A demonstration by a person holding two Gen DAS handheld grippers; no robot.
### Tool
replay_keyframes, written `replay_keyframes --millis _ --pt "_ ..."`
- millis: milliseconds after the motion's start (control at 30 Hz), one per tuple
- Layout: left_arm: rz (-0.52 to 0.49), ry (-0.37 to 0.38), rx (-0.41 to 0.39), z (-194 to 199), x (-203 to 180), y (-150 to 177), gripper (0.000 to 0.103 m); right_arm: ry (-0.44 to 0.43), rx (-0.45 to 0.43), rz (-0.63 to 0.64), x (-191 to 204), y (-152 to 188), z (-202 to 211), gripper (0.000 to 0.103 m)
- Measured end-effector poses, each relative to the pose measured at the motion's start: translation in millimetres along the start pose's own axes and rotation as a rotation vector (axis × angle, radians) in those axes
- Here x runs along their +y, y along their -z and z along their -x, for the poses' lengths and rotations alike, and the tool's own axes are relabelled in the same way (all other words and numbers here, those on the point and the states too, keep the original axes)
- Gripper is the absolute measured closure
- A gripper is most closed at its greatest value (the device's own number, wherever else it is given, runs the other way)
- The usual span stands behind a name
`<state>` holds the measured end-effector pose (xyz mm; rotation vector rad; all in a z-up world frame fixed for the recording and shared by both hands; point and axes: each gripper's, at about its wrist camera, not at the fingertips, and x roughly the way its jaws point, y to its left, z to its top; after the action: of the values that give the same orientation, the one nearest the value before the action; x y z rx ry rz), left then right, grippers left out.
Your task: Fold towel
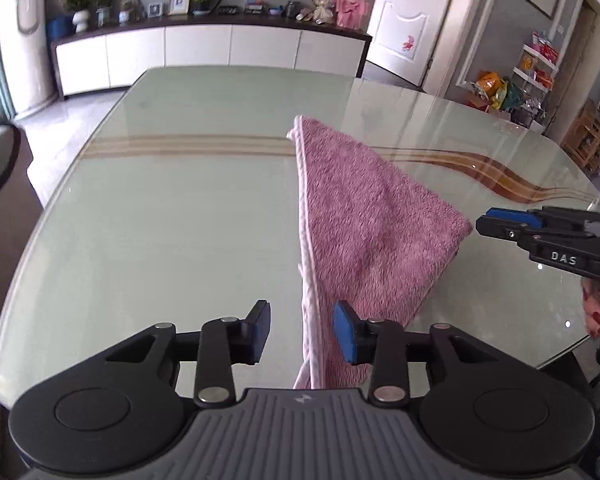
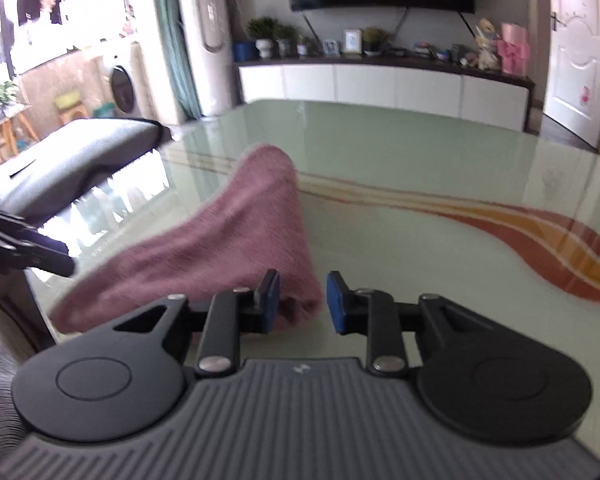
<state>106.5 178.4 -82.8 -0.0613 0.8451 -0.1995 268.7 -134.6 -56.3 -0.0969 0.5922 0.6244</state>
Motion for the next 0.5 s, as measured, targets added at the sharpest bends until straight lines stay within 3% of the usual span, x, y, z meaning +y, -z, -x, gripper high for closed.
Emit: replay_keyframes --millis 133,267,500 --pt "-0.070 0.064 0.023 -21.5 -17.7 -5.5 0.064 -0.024 0.048 0.052 20.2 -8.0 -23.0 0.081" --pt "-0.124 0.051 0.088 -52.7 -32.4 -1.6 0.063 0.019 0.142 0.037 16.1 2.3 -54.0 0.088" --pt "-0.059 0.064 0.084 -67.8 -37.6 -14.1 0.062 0.066 0.131 0.022 -3.2 -0.9 -62.3 0.091"
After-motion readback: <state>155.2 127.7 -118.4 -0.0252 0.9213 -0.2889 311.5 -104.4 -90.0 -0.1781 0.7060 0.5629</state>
